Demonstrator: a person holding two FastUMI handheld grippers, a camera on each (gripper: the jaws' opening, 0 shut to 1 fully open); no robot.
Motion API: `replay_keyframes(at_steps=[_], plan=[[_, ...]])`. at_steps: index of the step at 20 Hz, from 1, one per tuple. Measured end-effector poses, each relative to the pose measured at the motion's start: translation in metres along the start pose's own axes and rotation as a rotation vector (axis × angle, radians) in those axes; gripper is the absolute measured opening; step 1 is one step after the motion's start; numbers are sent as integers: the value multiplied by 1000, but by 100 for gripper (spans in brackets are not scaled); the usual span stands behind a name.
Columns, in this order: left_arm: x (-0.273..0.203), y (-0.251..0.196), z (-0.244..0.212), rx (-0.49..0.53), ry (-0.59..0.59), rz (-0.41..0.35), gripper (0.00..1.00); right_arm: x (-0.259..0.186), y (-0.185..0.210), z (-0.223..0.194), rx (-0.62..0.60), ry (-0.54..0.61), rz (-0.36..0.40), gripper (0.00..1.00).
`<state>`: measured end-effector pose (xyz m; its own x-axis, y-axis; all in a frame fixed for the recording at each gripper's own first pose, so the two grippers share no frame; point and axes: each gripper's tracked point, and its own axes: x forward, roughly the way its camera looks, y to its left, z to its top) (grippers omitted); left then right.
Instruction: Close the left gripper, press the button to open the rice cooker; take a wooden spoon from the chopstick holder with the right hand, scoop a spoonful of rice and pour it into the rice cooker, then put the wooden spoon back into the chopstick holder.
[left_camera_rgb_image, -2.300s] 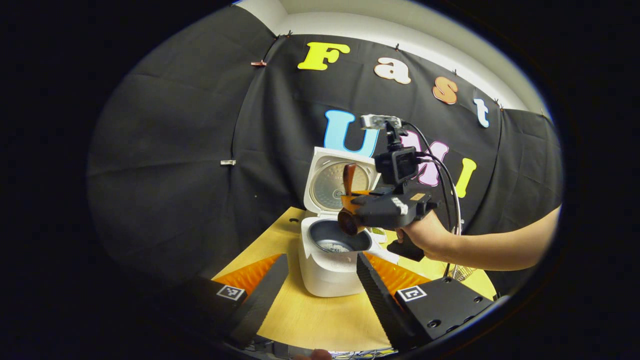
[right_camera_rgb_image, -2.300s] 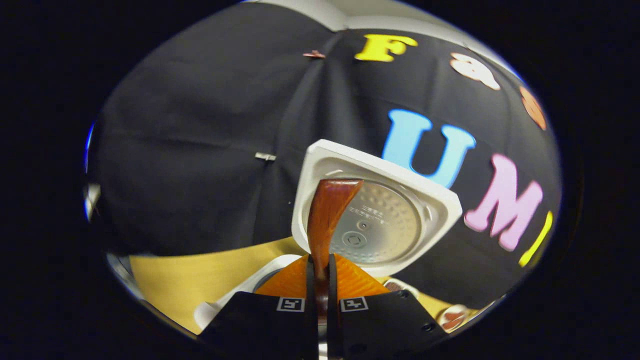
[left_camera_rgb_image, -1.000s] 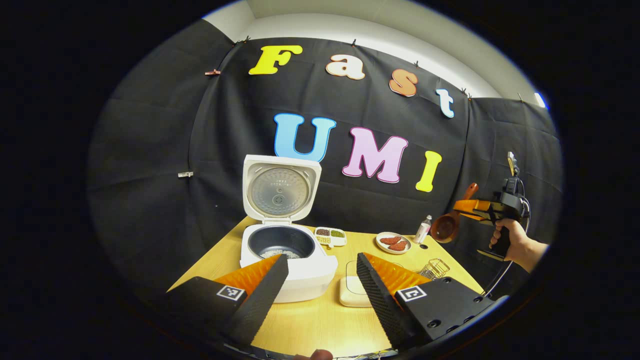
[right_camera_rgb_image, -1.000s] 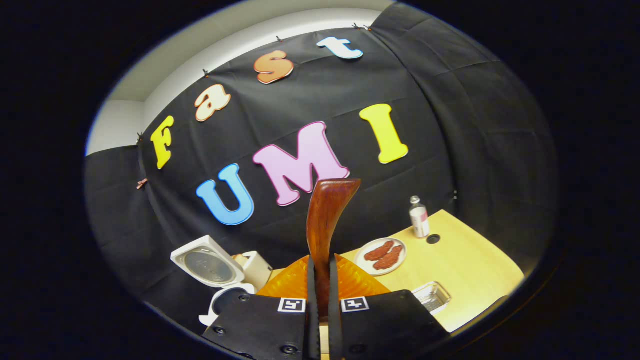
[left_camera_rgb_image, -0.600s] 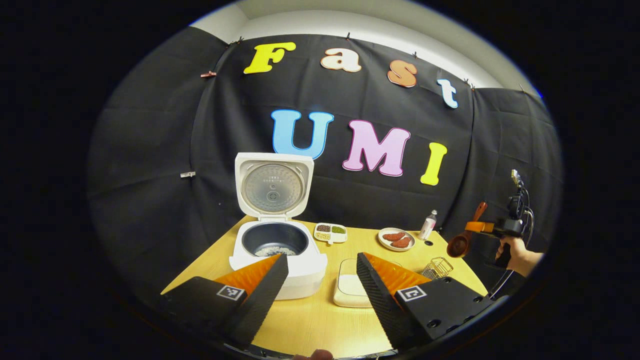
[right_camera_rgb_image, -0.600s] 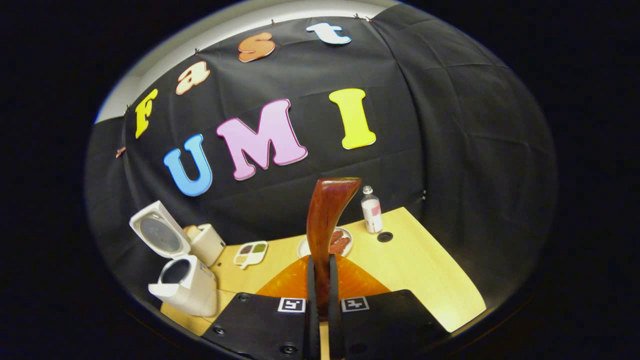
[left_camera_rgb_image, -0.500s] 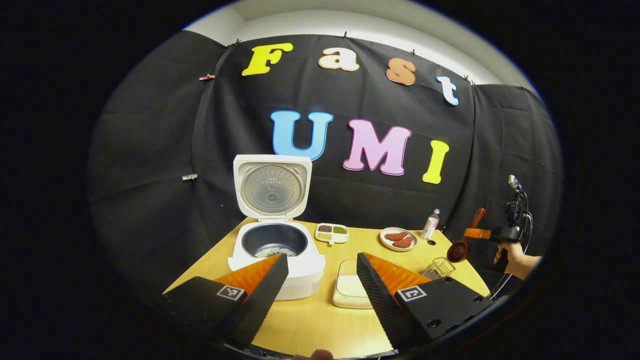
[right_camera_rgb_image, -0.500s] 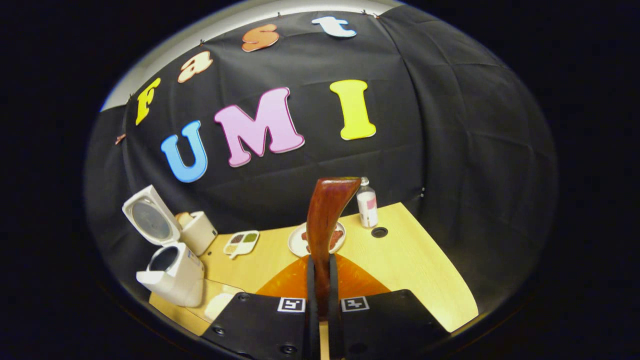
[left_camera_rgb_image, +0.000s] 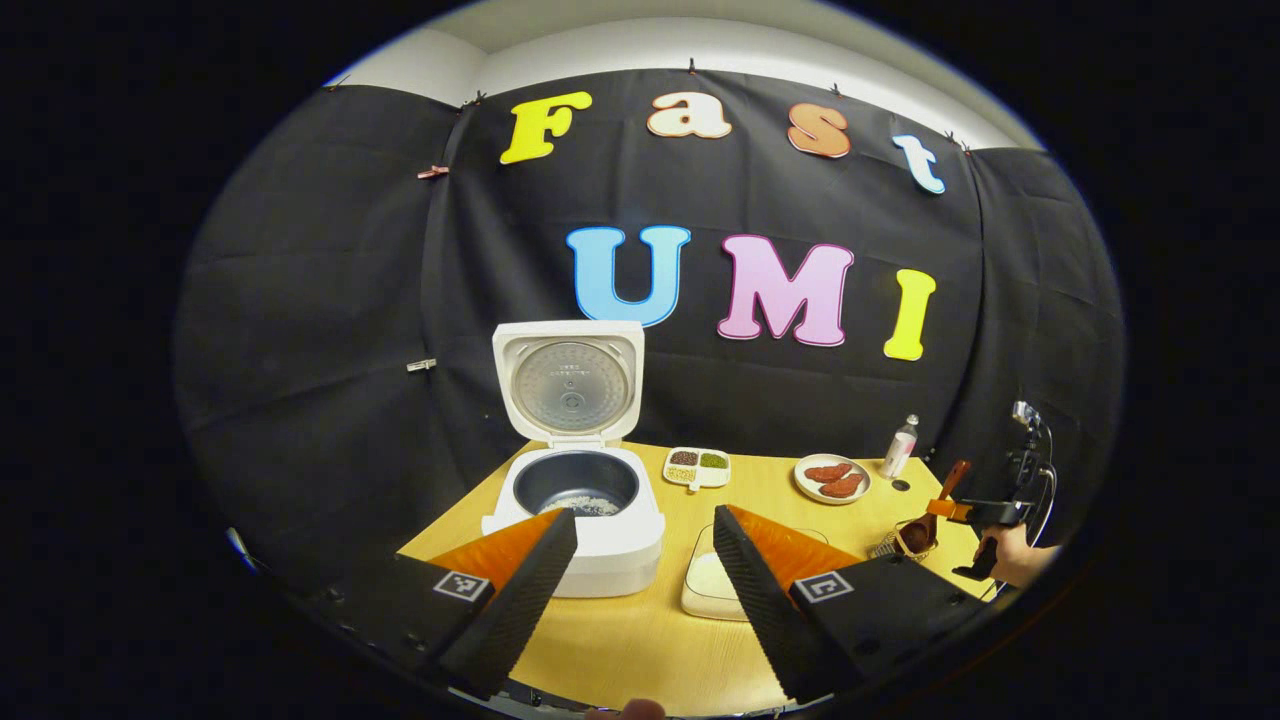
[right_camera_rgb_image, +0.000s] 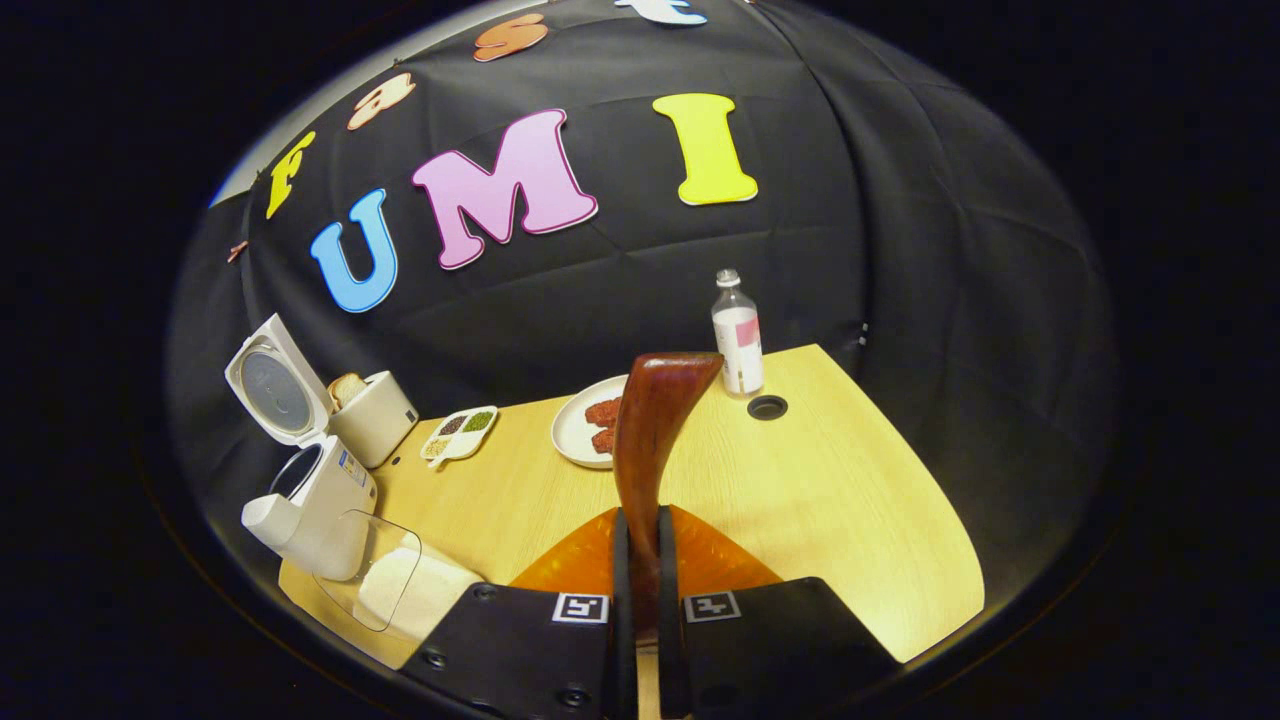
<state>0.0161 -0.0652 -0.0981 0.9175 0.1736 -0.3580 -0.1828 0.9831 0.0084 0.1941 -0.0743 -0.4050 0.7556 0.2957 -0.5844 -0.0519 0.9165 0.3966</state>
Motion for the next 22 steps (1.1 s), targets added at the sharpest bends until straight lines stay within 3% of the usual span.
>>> replay_keyframes(at_steps=[4, 6, 8, 9, 11, 13, 22], plan=[[-7, 14, 12, 26, -20, 31, 95, -1, -13, -9, 72, 10, -40, 18], [-10, 21, 22, 35, -38, 33, 95, -11, -26, -6, 94, 10, -89, 30], [-9, 30, 32, 35, -59, 32, 95, -26, -25, -4, 106, 6, -98, 53], [-8, 33, 37, 35, -68, 29, 95, -33, -25, -2, 107, -3, -106, 70], [-2, 40, 46, 35, -85, 18, 95, -51, -27, 2, 104, -20, -132, 86], [7, 46, 59, 42, -110, 4, 95, -77, -25, 4, 107, -36, -160, 95], [77, 87, 170, 43, -341, -10, 94, -192, 28, 24, 104, -140, -154, 97]])
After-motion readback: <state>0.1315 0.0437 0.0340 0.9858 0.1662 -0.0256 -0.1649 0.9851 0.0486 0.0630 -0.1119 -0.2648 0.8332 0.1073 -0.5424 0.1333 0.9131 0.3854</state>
